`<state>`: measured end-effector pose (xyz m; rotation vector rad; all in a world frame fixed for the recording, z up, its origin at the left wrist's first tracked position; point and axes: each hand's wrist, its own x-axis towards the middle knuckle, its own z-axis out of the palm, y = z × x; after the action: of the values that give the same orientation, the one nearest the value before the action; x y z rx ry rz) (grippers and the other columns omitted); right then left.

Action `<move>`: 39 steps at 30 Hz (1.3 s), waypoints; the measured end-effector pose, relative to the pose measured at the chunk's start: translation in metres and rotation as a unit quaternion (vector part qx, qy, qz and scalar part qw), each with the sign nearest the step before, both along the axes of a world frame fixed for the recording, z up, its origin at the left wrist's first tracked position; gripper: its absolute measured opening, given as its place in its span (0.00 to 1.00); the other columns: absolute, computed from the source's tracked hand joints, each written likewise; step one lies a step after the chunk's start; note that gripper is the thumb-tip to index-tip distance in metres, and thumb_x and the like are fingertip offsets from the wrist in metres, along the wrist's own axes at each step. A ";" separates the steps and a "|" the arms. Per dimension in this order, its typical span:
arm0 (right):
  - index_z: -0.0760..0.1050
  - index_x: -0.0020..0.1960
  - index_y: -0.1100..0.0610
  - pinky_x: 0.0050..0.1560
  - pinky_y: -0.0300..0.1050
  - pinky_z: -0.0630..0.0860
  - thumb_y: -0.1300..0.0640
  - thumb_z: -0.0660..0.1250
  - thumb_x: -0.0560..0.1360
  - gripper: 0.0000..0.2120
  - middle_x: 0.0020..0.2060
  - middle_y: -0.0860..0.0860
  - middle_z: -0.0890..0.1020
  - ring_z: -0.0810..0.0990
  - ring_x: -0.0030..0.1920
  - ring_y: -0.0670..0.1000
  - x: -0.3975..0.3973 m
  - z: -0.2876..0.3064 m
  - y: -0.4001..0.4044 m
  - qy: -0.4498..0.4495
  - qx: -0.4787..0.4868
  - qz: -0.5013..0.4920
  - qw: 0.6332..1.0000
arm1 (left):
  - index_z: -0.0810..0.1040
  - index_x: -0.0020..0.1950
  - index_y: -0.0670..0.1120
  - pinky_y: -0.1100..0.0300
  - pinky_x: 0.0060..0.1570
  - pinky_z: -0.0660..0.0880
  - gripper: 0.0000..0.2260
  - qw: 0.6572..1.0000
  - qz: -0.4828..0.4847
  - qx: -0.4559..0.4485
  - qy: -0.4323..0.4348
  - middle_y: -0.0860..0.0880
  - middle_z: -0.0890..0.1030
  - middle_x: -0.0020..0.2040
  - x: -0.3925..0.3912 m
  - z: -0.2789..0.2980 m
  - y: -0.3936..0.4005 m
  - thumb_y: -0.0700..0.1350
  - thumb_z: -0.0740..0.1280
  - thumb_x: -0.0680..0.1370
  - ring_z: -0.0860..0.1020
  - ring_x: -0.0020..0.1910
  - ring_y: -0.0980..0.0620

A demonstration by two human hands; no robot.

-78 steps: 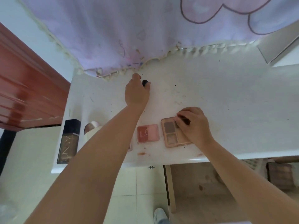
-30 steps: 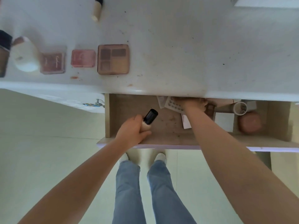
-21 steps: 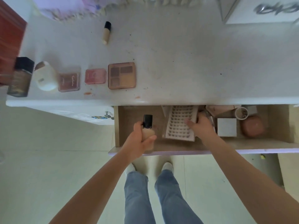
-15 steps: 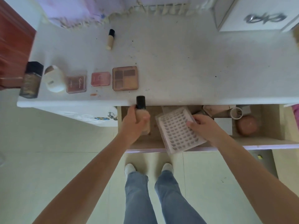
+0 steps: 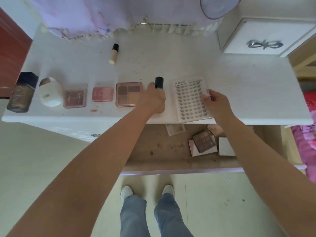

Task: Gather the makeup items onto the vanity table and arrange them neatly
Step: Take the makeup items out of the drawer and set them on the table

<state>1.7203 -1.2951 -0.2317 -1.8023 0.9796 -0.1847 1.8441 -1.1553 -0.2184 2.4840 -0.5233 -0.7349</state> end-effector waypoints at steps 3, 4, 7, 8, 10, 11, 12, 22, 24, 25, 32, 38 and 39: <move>0.72 0.59 0.61 0.45 0.40 0.72 0.58 0.57 0.77 0.13 0.48 0.55 0.79 0.77 0.46 0.53 0.015 -0.017 -0.006 0.035 -0.105 -0.004 0.994 | 0.63 0.65 0.37 0.56 0.48 0.66 0.17 0.999 -0.014 0.030 -0.035 0.39 0.70 0.61 -0.004 0.000 -0.005 0.40 0.59 0.78 0.71 0.58 0.41; 0.71 0.60 0.61 0.47 0.41 0.70 0.57 0.57 0.77 0.14 0.52 0.56 0.78 0.76 0.50 0.55 0.018 -0.020 -0.008 0.045 -0.142 -0.010 0.989 | 0.64 0.64 0.36 0.55 0.49 0.67 0.16 0.996 -0.023 0.049 -0.067 0.38 0.70 0.61 -0.004 -0.001 -0.005 0.40 0.58 0.78 0.71 0.58 0.40; 0.68 0.64 0.62 0.55 0.43 0.67 0.58 0.58 0.77 0.17 0.58 0.61 0.73 0.72 0.58 0.58 0.024 -0.029 -0.008 0.071 -0.218 -0.013 0.973 | 0.65 0.63 0.37 0.54 0.47 0.66 0.15 0.984 -0.043 0.092 -0.150 0.38 0.70 0.61 -0.010 -0.002 0.001 0.43 0.56 0.79 0.71 0.57 0.39; 0.67 0.65 0.62 0.57 0.44 0.66 0.58 0.58 0.77 0.17 0.59 0.62 0.72 0.71 0.59 0.59 0.024 -0.030 -0.008 0.078 -0.230 -0.003 0.970 | 0.66 0.62 0.37 0.55 0.45 0.64 0.14 0.981 -0.036 0.101 -0.163 0.38 0.69 0.61 -0.012 -0.002 0.002 0.43 0.55 0.79 0.72 0.56 0.38; 0.66 0.66 0.61 0.60 0.44 0.66 0.57 0.59 0.77 0.19 0.60 0.61 0.70 0.71 0.60 0.58 0.021 -0.031 -0.009 0.076 -0.212 -0.005 0.974 | 0.67 0.61 0.37 0.56 0.43 0.61 0.13 0.973 -0.041 0.110 -0.198 0.38 0.69 0.61 -0.017 -0.003 0.004 0.42 0.56 0.79 0.71 0.56 0.38; 0.65 0.66 0.61 0.59 0.44 0.67 0.56 0.59 0.77 0.20 0.61 0.61 0.70 0.71 0.59 0.58 0.016 -0.030 -0.009 0.065 -0.205 -0.015 0.976 | 0.67 0.61 0.37 0.56 0.43 0.62 0.13 0.970 -0.048 0.107 -0.214 0.38 0.69 0.61 -0.020 -0.002 0.006 0.41 0.58 0.78 0.71 0.56 0.39; 0.67 0.65 0.62 0.57 0.44 0.68 0.56 0.60 0.77 0.19 0.59 0.61 0.72 0.73 0.57 0.58 0.006 -0.027 -0.006 0.039 -0.217 -0.026 0.975 | 0.67 0.61 0.37 0.56 0.43 0.64 0.14 0.967 -0.049 0.095 -0.233 0.38 0.69 0.61 -0.024 -0.005 0.010 0.41 0.59 0.78 0.70 0.56 0.39; 0.58 0.69 0.59 0.59 0.56 0.69 0.47 0.67 0.71 0.33 0.66 0.60 0.62 0.60 0.67 0.62 -0.091 -0.089 0.029 0.359 -0.243 0.285 0.855 | 0.64 0.65 0.41 0.52 0.54 0.69 0.18 0.957 -0.224 0.173 -0.057 0.42 0.65 0.64 -0.119 -0.086 0.036 0.41 0.60 0.76 0.65 0.62 0.43; 0.55 0.70 0.59 0.59 0.57 0.69 0.48 0.66 0.71 0.34 0.68 0.61 0.58 0.59 0.67 0.63 -0.088 -0.097 0.031 0.368 -0.244 0.266 0.857 | 0.59 0.70 0.42 0.51 0.58 0.68 0.23 0.960 -0.214 0.174 -0.050 0.41 0.61 0.68 -0.114 -0.104 0.028 0.41 0.61 0.76 0.62 0.66 0.42; 0.55 0.69 0.60 0.58 0.56 0.70 0.50 0.67 0.71 0.34 0.68 0.62 0.58 0.61 0.66 0.63 -0.086 -0.101 0.031 0.372 -0.246 0.254 0.858 | 0.55 0.72 0.44 0.51 0.60 0.66 0.26 0.963 -0.211 0.160 -0.051 0.41 0.58 0.71 -0.111 -0.112 0.024 0.42 0.61 0.76 0.60 0.69 0.42; 0.60 0.65 0.59 0.57 0.55 0.68 0.53 0.67 0.70 0.28 0.64 0.64 0.61 0.65 0.60 0.64 -0.081 -0.121 0.026 0.372 -0.263 0.208 0.865 | 0.44 0.75 0.46 0.47 0.72 0.44 0.33 0.955 -0.236 0.166 -0.066 0.45 0.48 0.75 -0.091 -0.149 -0.014 0.46 0.60 0.77 0.46 0.74 0.43; 0.61 0.63 0.60 0.53 0.53 0.69 0.54 0.65 0.71 0.25 0.60 0.64 0.65 0.66 0.58 0.62 -0.087 -0.126 0.026 0.375 -0.277 0.227 0.855 | 0.59 0.70 0.46 0.46 0.66 0.57 0.22 0.901 -0.343 0.235 -0.121 0.41 0.59 0.69 -0.113 -0.149 0.015 0.43 0.60 0.76 0.58 0.68 0.41; 0.61 0.63 0.60 0.53 0.53 0.69 0.54 0.64 0.71 0.24 0.60 0.64 0.65 0.67 0.58 0.62 -0.087 -0.126 0.027 0.377 -0.280 0.224 0.854 | 0.59 0.69 0.46 0.46 0.65 0.59 0.24 0.896 -0.340 0.260 -0.120 0.40 0.59 0.69 -0.113 -0.148 0.015 0.43 0.62 0.75 0.58 0.68 0.41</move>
<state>1.6338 -1.2682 -0.3576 -2.6863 1.0477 0.6476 1.7312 -1.1405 -0.3660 2.9092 -1.5125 -0.9131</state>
